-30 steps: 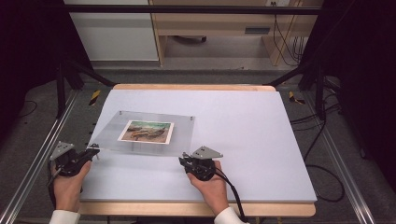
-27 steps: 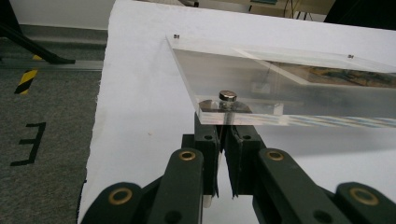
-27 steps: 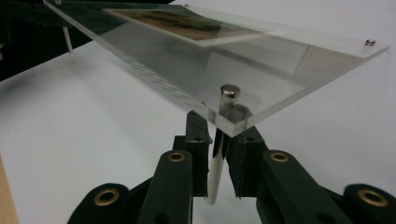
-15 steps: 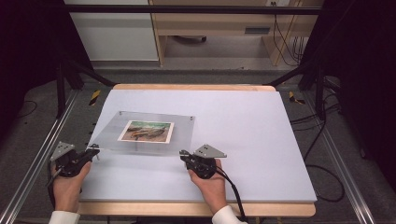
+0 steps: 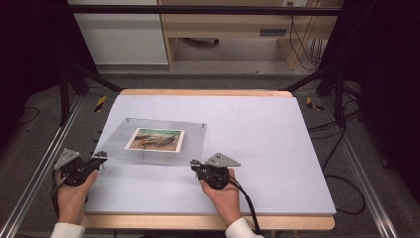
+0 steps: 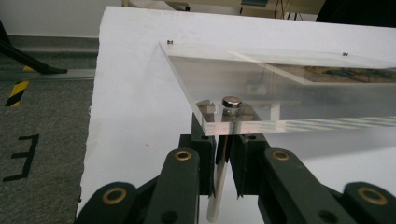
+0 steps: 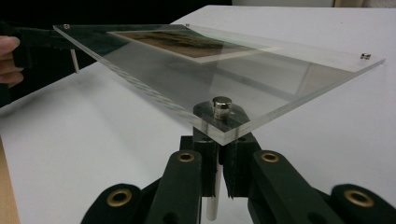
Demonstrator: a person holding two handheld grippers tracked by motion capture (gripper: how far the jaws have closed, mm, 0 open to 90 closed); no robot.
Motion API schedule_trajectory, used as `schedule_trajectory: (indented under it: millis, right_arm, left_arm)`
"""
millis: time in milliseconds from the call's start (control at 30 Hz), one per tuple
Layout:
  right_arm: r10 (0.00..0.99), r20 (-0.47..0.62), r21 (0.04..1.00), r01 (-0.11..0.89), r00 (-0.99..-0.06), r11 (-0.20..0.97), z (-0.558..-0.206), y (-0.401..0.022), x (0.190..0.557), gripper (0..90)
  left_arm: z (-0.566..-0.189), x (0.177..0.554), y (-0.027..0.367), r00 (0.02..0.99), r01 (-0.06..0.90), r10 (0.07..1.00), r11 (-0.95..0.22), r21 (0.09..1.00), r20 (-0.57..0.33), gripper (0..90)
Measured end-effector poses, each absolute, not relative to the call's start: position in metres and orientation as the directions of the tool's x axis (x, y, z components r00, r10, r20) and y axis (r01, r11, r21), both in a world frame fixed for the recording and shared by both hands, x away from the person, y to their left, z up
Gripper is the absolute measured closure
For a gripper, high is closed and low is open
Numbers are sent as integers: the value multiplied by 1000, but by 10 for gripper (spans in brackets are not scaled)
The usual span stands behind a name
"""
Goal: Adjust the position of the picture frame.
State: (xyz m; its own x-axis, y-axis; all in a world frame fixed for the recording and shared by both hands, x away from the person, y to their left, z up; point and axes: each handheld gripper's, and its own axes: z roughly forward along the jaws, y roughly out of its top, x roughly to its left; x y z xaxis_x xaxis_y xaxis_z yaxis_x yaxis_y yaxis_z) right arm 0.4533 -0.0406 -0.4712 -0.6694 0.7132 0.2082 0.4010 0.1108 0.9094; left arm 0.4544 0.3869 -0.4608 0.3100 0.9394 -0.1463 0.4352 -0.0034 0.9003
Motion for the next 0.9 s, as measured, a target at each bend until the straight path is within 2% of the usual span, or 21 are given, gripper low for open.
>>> schedule_trajectory:
  millis: [633, 733, 900]
  right_arm:
    - [715, 222, 904, 415, -663, 103, -471, -38, 460, 792]
    - [714, 218, 909, 404, -665, 99, -472, -36, 460, 841]
    - [718, 219, 910, 404, -660, 94, -471, -35, 458, 848]
  left_arm:
    - [-460, 456, 383, 301, 432, 944, -9, 902, -135, 831]
    - [-459, 456, 383, 301, 431, 944, -7, 902, -136, 831]
    - [-461, 457, 384, 305, 432, 941, 1, 902, -147, 821]
